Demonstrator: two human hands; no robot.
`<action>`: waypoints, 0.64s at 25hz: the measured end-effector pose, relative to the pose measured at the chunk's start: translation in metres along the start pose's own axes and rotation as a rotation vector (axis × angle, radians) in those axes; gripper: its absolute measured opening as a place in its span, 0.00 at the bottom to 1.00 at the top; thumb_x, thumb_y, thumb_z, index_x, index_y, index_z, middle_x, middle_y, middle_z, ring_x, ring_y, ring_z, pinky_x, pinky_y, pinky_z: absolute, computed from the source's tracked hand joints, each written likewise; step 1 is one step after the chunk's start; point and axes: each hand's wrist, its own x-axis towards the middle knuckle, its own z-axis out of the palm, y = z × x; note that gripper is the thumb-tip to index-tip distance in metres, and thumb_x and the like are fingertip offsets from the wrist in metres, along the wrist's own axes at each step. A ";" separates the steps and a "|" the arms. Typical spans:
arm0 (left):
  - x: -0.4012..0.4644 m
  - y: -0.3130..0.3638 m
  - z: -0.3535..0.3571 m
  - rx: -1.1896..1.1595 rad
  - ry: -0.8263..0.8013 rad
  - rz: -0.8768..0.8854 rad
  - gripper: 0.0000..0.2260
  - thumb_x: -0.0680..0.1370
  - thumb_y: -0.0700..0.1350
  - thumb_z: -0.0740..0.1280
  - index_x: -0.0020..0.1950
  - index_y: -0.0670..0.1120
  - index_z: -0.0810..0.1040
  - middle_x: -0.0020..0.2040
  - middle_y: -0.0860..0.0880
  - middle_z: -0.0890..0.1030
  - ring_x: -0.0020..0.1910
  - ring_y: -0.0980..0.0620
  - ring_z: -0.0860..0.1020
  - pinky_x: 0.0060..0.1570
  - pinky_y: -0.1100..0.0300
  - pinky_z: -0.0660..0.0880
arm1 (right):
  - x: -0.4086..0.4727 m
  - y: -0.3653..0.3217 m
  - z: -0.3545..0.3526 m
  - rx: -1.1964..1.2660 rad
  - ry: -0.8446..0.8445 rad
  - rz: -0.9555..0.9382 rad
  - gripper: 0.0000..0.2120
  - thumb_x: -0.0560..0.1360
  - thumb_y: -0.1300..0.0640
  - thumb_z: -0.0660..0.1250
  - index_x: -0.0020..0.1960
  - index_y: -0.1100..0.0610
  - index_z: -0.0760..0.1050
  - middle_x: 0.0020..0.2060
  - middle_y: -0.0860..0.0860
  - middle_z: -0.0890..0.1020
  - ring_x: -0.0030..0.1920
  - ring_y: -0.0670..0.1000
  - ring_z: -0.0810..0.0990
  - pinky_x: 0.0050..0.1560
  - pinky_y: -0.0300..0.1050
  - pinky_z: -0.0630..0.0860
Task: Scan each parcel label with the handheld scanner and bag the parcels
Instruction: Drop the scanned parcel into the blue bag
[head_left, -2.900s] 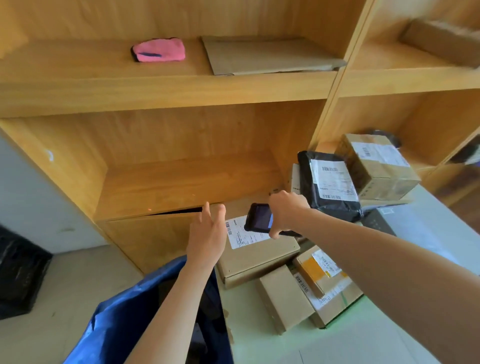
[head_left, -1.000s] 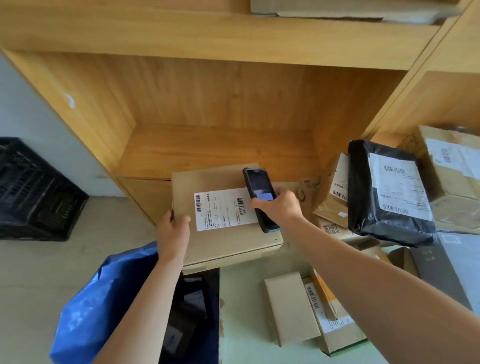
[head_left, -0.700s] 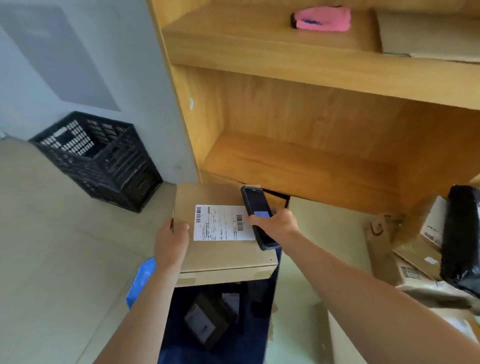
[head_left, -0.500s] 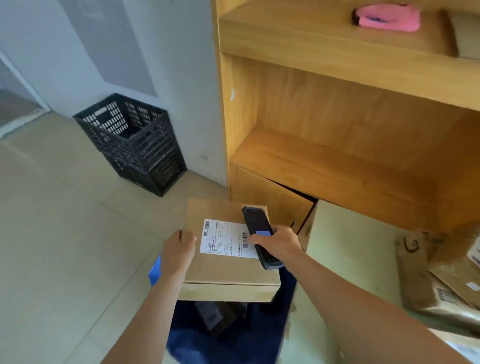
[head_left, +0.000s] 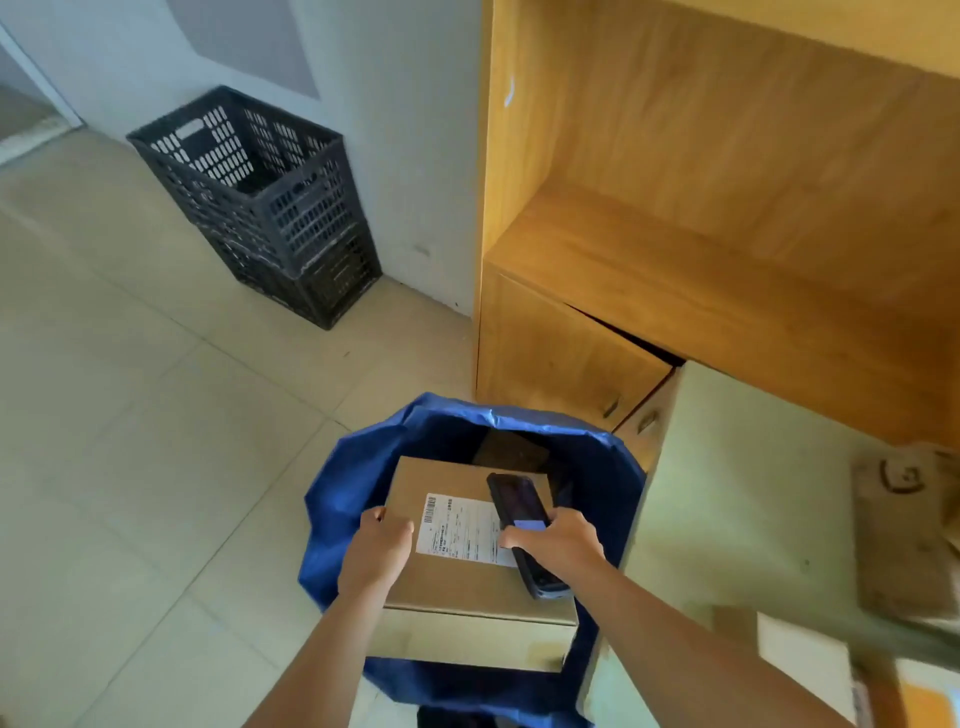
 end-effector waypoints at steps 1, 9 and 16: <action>0.011 -0.003 0.008 0.024 -0.023 -0.012 0.15 0.73 0.49 0.58 0.58 0.50 0.73 0.46 0.47 0.81 0.46 0.45 0.79 0.53 0.46 0.76 | 0.008 0.002 0.003 0.002 -0.013 0.017 0.33 0.66 0.41 0.79 0.65 0.56 0.75 0.49 0.48 0.80 0.45 0.48 0.80 0.42 0.41 0.80; 0.100 -0.032 0.072 0.194 -0.102 -0.054 0.24 0.75 0.51 0.61 0.72 0.51 0.67 0.59 0.45 0.79 0.53 0.42 0.78 0.57 0.49 0.75 | 0.127 0.029 0.060 0.159 -0.032 0.188 0.46 0.66 0.41 0.79 0.75 0.63 0.68 0.69 0.58 0.75 0.66 0.59 0.76 0.59 0.49 0.76; 0.138 -0.076 0.099 0.388 0.061 0.128 0.32 0.79 0.51 0.64 0.80 0.45 0.56 0.79 0.42 0.59 0.77 0.37 0.58 0.74 0.43 0.59 | 0.166 0.061 0.094 0.173 -0.054 0.269 0.46 0.64 0.42 0.80 0.74 0.61 0.70 0.69 0.56 0.76 0.66 0.58 0.76 0.57 0.46 0.76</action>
